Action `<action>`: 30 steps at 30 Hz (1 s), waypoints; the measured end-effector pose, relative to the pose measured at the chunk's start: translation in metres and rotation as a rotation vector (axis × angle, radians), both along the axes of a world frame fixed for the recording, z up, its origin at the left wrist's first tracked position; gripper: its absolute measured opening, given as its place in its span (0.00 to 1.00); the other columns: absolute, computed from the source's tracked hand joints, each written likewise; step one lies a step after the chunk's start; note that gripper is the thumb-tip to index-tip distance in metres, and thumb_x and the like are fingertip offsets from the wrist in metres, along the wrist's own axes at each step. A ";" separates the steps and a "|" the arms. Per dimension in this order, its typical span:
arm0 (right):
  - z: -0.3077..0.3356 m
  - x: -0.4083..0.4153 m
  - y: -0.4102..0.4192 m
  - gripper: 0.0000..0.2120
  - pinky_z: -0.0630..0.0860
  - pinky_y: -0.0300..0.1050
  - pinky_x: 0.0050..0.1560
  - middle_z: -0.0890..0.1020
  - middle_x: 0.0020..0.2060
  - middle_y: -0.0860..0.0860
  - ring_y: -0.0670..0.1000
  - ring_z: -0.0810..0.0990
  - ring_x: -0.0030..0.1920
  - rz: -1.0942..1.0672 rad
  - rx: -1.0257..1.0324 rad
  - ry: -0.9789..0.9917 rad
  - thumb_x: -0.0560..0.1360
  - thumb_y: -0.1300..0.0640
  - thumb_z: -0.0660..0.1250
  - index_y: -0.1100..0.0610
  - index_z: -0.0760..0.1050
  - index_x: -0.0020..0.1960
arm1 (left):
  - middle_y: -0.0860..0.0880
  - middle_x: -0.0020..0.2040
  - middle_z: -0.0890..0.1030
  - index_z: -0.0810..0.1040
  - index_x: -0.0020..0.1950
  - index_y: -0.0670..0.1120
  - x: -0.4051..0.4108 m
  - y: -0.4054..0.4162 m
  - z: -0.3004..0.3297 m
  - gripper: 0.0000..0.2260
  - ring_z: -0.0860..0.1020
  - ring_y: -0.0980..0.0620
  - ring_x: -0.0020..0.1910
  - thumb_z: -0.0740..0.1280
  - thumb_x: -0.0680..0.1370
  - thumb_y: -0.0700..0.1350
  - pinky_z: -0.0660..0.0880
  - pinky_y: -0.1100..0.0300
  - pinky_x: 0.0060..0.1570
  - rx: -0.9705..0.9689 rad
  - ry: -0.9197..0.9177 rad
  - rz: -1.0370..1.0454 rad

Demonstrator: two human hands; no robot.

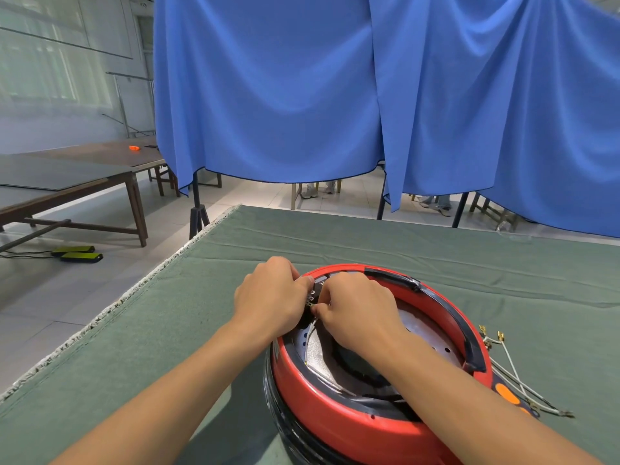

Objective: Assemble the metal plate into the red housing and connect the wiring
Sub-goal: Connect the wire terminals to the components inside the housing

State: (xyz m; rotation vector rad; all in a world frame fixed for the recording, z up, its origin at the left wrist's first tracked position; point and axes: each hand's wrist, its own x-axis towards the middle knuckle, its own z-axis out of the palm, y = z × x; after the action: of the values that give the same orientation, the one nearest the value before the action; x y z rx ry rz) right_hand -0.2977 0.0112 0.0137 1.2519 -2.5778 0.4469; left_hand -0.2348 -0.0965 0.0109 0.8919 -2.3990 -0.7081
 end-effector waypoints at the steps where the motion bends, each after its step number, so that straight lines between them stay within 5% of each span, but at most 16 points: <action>1: 0.000 0.000 0.000 0.10 0.67 0.45 0.42 0.81 0.50 0.52 0.57 0.79 0.51 -0.002 -0.002 -0.003 0.76 0.49 0.64 0.52 0.79 0.51 | 0.48 0.37 0.81 0.80 0.37 0.47 0.000 0.000 0.000 0.13 0.78 0.42 0.45 0.66 0.75 0.54 0.72 0.54 0.43 -0.005 0.006 0.004; 16: -0.001 -0.008 0.000 0.09 0.67 0.42 0.40 0.84 0.44 0.50 0.54 0.80 0.48 0.011 -0.004 -0.163 0.73 0.48 0.66 0.49 0.83 0.46 | 0.50 0.34 0.82 0.82 0.34 0.48 0.004 -0.001 0.003 0.13 0.79 0.44 0.42 0.68 0.73 0.54 0.75 0.54 0.42 -0.010 0.043 0.001; 23: 0.001 -0.009 -0.002 0.10 0.66 0.42 0.38 0.79 0.34 0.49 0.54 0.77 0.41 0.002 -0.009 -0.123 0.72 0.47 0.67 0.51 0.83 0.43 | 0.49 0.35 0.82 0.83 0.35 0.48 0.005 0.001 0.003 0.13 0.79 0.43 0.42 0.68 0.73 0.54 0.76 0.53 0.43 -0.015 0.049 0.001; 30: -0.003 -0.004 -0.005 0.10 0.66 0.44 0.40 0.82 0.45 0.52 0.57 0.80 0.48 -0.013 -0.036 -0.003 0.73 0.49 0.65 0.52 0.81 0.49 | 0.48 0.37 0.82 0.83 0.36 0.48 0.004 -0.001 0.002 0.12 0.79 0.42 0.43 0.68 0.73 0.54 0.77 0.51 0.45 -0.002 0.051 -0.005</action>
State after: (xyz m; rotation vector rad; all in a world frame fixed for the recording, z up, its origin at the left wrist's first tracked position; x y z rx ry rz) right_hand -0.3022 0.0060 0.0107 1.2227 -2.5677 0.4906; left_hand -0.2311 -0.0973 0.0129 0.8578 -2.3574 -0.7215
